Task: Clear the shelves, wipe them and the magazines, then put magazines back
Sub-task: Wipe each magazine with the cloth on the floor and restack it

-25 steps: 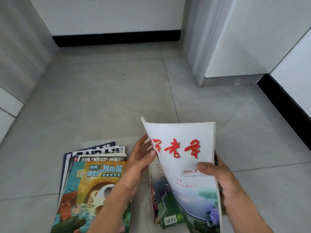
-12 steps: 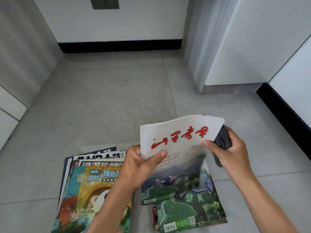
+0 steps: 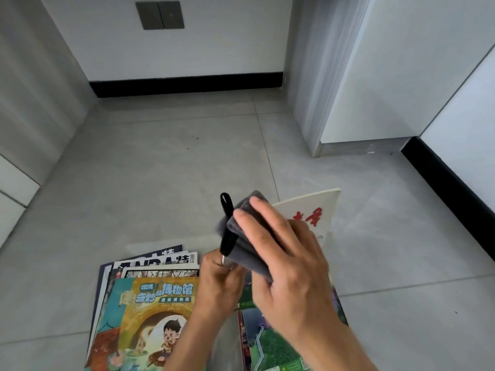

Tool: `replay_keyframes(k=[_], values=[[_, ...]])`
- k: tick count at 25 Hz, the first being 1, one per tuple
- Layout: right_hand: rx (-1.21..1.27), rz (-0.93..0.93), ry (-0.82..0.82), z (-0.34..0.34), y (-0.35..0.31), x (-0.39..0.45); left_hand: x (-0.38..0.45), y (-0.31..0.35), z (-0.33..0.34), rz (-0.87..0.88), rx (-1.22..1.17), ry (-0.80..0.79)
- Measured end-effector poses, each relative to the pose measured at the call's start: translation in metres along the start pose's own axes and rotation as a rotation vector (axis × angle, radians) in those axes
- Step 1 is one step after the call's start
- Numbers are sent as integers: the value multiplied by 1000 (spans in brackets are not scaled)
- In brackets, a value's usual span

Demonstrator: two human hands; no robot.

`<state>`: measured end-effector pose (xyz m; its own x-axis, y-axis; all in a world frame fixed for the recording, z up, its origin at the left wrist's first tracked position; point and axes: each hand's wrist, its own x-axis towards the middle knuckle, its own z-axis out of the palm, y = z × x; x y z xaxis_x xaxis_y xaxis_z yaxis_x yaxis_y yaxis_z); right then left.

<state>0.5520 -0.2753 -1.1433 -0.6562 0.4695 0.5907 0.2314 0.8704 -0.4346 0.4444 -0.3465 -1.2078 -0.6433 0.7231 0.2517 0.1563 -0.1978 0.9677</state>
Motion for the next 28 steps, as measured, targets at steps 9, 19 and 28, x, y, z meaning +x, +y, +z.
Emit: replay_keyframes(k=[9,19,28], values=[[3,47,-88,-10,12,10,-2,-1,-7,-127,84,-1],[-98,204,-98,-4,71,13,-6,16,-8,-387,-20,-39],[804,878,71,-14,114,-12,-6,17,-9,-422,-137,191]])
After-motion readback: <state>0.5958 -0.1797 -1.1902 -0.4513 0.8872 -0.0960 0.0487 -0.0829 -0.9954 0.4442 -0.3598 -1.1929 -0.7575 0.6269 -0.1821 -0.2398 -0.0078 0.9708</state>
